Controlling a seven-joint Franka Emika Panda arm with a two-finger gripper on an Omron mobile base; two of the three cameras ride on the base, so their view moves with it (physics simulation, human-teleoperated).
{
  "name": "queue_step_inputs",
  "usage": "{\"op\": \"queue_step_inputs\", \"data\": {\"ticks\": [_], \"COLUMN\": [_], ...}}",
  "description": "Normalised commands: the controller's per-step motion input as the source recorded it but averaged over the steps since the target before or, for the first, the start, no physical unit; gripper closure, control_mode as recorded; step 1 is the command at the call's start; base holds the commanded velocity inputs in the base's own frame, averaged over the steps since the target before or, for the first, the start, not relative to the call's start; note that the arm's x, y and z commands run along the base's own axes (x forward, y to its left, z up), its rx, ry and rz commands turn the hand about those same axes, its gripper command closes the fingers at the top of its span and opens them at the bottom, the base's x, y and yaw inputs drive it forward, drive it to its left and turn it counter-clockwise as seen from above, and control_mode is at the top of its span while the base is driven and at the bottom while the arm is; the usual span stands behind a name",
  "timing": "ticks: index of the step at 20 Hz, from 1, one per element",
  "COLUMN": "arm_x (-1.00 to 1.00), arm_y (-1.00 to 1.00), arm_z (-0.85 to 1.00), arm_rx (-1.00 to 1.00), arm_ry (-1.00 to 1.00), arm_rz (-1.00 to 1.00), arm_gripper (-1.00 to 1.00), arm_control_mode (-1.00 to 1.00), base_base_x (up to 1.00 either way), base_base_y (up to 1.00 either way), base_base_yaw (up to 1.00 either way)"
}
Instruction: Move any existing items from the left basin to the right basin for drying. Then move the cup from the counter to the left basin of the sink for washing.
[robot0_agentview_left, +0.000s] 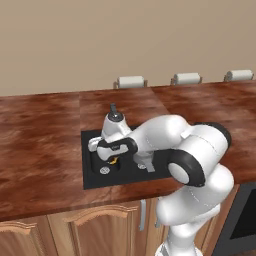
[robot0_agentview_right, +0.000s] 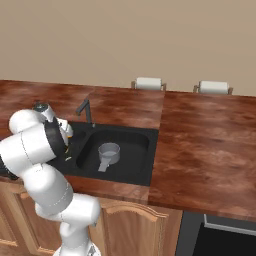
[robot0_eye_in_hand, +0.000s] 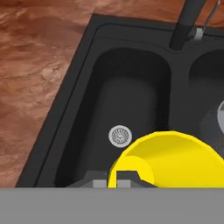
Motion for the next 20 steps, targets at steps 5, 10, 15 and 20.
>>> {"op": "queue_step_inputs", "data": {"ticks": [5, 10, 15, 20], "arm_x": [0.07, 0.1, 0.18, 0.19], "arm_y": [0.19, 0.17, 0.01, 0.0], "arm_z": [-0.32, -0.31, -0.33, -0.26], "arm_rx": [0.0, 0.0, 0.0, 0.0], "arm_ry": [0.0, 0.0, 0.0, 0.0], "arm_rz": [0.0, 0.0, 0.0, 0.0], "arm_gripper": [1.0, 1.0, 1.0, 1.0], "arm_control_mode": [-1.0, -1.0, -1.0, -1.0], "base_base_x": [0.0, 0.0, 0.0, 0.0], "base_base_y": [0.0, 0.0, 0.0, 0.0], "base_base_yaw": [0.0, 0.0, 0.0, 0.0]}}
